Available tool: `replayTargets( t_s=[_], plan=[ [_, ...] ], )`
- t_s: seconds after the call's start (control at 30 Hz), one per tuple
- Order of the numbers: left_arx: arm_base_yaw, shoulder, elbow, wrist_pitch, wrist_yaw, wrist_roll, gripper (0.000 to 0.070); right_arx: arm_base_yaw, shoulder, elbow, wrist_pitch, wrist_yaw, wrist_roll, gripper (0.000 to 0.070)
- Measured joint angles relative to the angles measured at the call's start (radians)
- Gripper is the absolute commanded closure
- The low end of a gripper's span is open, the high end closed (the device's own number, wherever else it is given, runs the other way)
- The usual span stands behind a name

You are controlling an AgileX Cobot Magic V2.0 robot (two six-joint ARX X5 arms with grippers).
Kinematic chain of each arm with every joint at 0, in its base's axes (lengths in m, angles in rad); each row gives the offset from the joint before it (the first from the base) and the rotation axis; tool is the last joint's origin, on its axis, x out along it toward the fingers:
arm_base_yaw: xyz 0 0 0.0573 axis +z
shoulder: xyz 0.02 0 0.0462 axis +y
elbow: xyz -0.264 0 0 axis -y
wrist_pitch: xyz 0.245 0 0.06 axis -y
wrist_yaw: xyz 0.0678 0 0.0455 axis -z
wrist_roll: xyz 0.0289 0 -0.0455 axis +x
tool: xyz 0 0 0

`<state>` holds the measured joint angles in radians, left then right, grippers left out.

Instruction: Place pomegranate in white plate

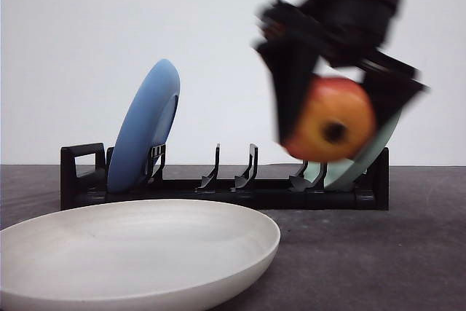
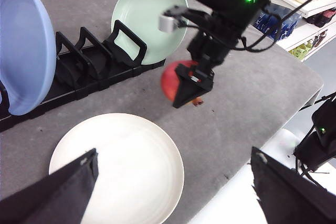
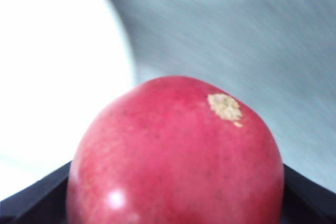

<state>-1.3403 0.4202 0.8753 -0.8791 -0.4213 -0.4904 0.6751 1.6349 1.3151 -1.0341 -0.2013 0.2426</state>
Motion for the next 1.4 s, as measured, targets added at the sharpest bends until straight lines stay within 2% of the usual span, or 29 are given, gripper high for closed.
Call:
replayTargets(
  t_s=[0.2,0.37,0.6,1.07,1.17,1.27,1.33,1.37,1.4],
  plan=[
    [0.0,0.0,0.0,0.0,0.0,0.0,0.0157,0.127,0.146,0.211,-0.044,-0.001,-0.001,0.0292],
    [0.0,0.0,0.0,0.0,0.0,0.0,0.0157,0.202,0.246,0.323,-0.034,-0.004,-0.001,0.0292],
    [0.0,0.0,0.0,-0.002,0.0,0.0,0.0157,0.254,0.334,0.332,0.009,-0.003,0.001,0.0291],
    [0.0,0.0,0.0,-0.005,0.0,0.0,0.0157,0.262,0.463,0.332,0.014,-0.004,-0.003,0.0289],
    [0.0,0.0,0.0,-0.005,0.0,0.0,0.0157,0.265,0.463,0.332,0.014,-0.005,-0.004,0.0242],
    [0.0,0.0,0.0,-0.005,0.0,0.0,0.0157,0.267,0.463,0.332,0.014,-0.005,-0.006,0.0137],
    [0.0,0.0,0.0,-0.005,0.0,0.0,0.0157,0.267,0.463,0.332,0.014,-0.005,-0.007,0.0038],
    [0.0,0.0,0.0,-0.005,0.0,0.0,0.0157,0.267,0.463,0.332,0.014,-0.005,-0.008,0.0004],
    [0.0,0.0,0.0,-0.005,0.0,0.0,0.0157,0.267,0.463,0.332,0.014,-0.005,-0.01,0.0]
  ],
)
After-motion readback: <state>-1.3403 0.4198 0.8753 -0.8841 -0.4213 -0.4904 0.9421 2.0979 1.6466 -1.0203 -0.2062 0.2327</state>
